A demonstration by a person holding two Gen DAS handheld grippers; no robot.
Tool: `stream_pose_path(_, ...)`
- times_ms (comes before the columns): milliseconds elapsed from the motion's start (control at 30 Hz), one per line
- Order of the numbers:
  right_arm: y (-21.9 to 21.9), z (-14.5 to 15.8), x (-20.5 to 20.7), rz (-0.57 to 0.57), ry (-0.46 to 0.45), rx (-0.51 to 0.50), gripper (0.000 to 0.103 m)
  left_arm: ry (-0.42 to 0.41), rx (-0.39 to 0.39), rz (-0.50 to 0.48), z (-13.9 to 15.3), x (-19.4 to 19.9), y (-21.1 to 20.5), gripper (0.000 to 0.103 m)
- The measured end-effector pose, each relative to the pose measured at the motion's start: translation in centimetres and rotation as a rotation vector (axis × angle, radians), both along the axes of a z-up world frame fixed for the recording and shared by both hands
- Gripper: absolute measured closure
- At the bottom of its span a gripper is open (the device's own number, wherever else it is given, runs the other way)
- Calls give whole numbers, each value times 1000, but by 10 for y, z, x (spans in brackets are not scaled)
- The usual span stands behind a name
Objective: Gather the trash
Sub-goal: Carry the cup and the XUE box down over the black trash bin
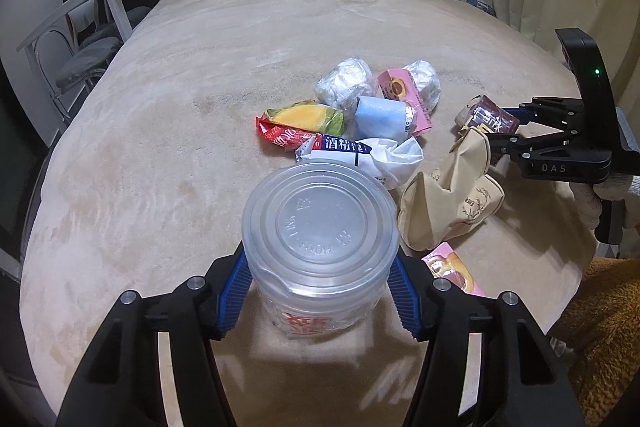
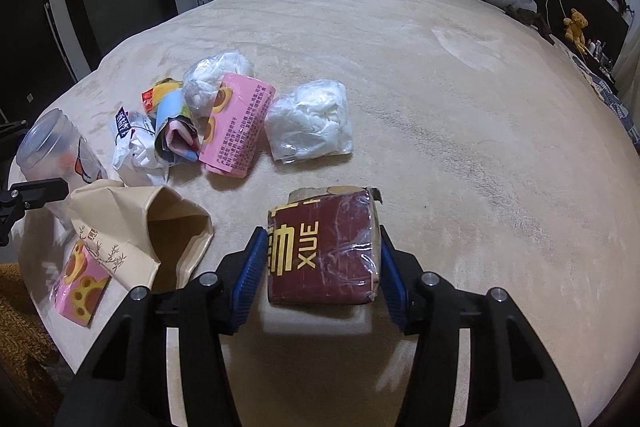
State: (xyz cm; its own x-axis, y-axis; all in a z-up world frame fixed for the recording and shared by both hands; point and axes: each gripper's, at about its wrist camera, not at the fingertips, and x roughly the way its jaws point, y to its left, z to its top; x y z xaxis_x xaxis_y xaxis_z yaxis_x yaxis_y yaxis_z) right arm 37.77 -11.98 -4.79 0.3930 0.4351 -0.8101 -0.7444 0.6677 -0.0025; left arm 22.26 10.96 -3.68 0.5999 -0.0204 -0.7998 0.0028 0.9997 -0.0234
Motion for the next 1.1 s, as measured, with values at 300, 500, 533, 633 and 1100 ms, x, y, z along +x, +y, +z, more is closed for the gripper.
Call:
stream_pose_path(300,-12,25,-36,-10,-51,19,50,-51,-16,11,16,-24,-12,44)
stream_pose_path(500,-26,44,-65,-25,-53,55,50,-91,-42,19,29,-49,-22,44)
stream_pose_path(533,-29,46,-70,-30,-53,62,50,-96,-49,19,31,-54,-24,44)
stream_pose_path(633,-38,54,-89,-38,-47,80,50,-109,-65,21,34,-70,-31,44)
stream_pose_path(1100,-75,77,-195,-40,-23,155,49,-140,-124,3,43,-149,-76,44)
